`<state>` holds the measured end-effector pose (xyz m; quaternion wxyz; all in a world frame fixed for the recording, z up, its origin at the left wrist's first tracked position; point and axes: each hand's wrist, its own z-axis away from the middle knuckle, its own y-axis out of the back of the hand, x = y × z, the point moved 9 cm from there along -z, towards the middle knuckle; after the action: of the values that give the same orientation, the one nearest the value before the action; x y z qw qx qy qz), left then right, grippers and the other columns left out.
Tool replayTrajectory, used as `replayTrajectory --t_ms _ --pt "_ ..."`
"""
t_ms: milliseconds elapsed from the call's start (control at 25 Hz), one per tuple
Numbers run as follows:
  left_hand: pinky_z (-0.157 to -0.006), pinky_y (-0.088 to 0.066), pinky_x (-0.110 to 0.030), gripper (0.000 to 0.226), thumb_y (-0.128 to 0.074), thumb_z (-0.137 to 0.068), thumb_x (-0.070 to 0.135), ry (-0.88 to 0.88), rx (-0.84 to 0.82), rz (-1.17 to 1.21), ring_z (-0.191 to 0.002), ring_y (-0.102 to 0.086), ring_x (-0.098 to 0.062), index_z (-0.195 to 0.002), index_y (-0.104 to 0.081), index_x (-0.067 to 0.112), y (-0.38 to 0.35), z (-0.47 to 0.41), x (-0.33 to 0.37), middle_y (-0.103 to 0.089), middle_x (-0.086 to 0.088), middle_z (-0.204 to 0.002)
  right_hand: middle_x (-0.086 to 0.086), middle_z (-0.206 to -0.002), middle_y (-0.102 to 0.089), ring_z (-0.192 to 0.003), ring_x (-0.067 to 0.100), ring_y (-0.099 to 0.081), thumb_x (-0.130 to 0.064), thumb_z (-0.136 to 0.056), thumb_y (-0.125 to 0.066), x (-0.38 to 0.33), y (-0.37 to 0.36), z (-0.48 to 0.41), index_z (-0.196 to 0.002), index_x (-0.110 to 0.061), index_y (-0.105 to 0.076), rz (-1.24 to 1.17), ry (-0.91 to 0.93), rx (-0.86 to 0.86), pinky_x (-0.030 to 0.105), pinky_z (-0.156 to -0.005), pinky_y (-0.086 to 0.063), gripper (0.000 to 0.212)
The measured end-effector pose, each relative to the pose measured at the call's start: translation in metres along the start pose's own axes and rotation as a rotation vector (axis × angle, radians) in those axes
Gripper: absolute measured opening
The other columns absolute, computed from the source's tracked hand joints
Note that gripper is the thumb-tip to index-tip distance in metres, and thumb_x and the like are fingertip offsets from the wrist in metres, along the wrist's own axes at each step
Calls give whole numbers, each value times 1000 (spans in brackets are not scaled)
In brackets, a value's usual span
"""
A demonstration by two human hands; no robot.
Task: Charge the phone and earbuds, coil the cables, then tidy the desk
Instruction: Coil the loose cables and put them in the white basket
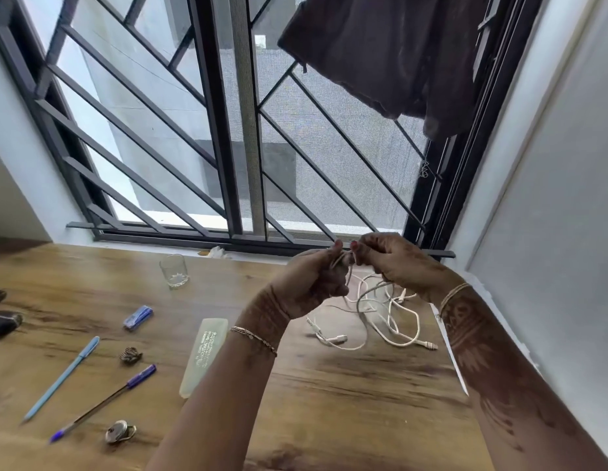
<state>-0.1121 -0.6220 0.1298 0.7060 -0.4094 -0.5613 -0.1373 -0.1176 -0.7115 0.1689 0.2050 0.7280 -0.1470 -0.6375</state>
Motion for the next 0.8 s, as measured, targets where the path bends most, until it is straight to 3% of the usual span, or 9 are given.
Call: replayTrajectory --t_ms 120,200,280,360,440,520,600,720,800 --pt "-44 -36 -12 41 -31 -99 31 32 -69 258 -43 -7 -7 -72 -56 13 -13 0 4 -14 10 -51 -11 -66 -51 -53 0 -39 -52 -89 -46 19 -12 -4 -77 -22 -56 -191 -37 -11 18 -52 -31 34" --pt "-45 -37 -10 40 -33 -95 30 25 -148 394 -40 -10 -5 -74 -62 11 -23 2 7 -16 9 -50 -11 -62 -52 -52 1 -39 -53 -86 -47 26 -19 -6 -88 -13 -60 -380 -26 -23 17 -51 -29 42" --pt "-50 -33 -3 32 -32 -95 30 -21 -187 499 -37 -20 -3 -88 -57 10 -27 3 13 -25 8 -44 -3 -65 -55 -55 6 -40 -49 -87 -49 35 -28 -4 -89 -5 -63 -525 -40 -54 17 -51 -32 46" --pt "-56 -24 -1 30 -29 -98 31 -94 -140 513 -41 -43 0 -99 -52 13 -22 -2 22 -40 8 -45 -1 -64 -56 -56 9 -44 -43 -87 -51 42 -40 3 -73 -16 -62 -638 -54 -118 18 -51 -37 32" --pt "-60 -35 -3 30 -29 -100 28 -175 -55 525 -51 -56 -3 -105 -53 10 -14 -8 31 -47 9 -50 0 -65 -57 -57 9 -50 -35 -90 -53 39 -51 11 -74 -16 -60 -713 -65 -196 17 -54 -42 25" --pt "-76 -51 -14 33 -30 -102 24 -295 38 516 -50 -57 -6 -106 -55 2 -5 -12 38 -53 6 -53 1 -67 -60 -58 9 -53 -27 -92 -53 29 -55 17 -82 -12 -59 -656 -63 -258 16 -55 -44 19" --pt "-84 -55 -25 35 -31 -103 22 -385 94 449 -57 -64 -10 -107 -55 -3 0 -15 43 -64 1 -61 2 -64 -61 -55 8 -57 -17 -94 -53 15 -54 21 -89 -8 -58 -515 -33 -284 17 -53 -46 12" --pt "-83 -57 -30 34 -30 -103 19 -460 126 335 -80 -72 -20 -104 -55 -5 4 -20 53 -75 -8 -86 5 -62 -63 -58 13 -65 -10 -96 -51 2 -55 25 -101 -3 -57 -363 -21 -303 19 -58 -50 11" --pt "-82 -56 -32 32 -29 -103 16 -462 165 212 -83 -72 -25 -100 -53 -5 6 -24 54 -74 -13 -89 6 -62 -62 -59 15 -67 -7 -98 -48 -1 -57 27 -100 -4 -59 -313 -57 -313 19 -60 -52 12"
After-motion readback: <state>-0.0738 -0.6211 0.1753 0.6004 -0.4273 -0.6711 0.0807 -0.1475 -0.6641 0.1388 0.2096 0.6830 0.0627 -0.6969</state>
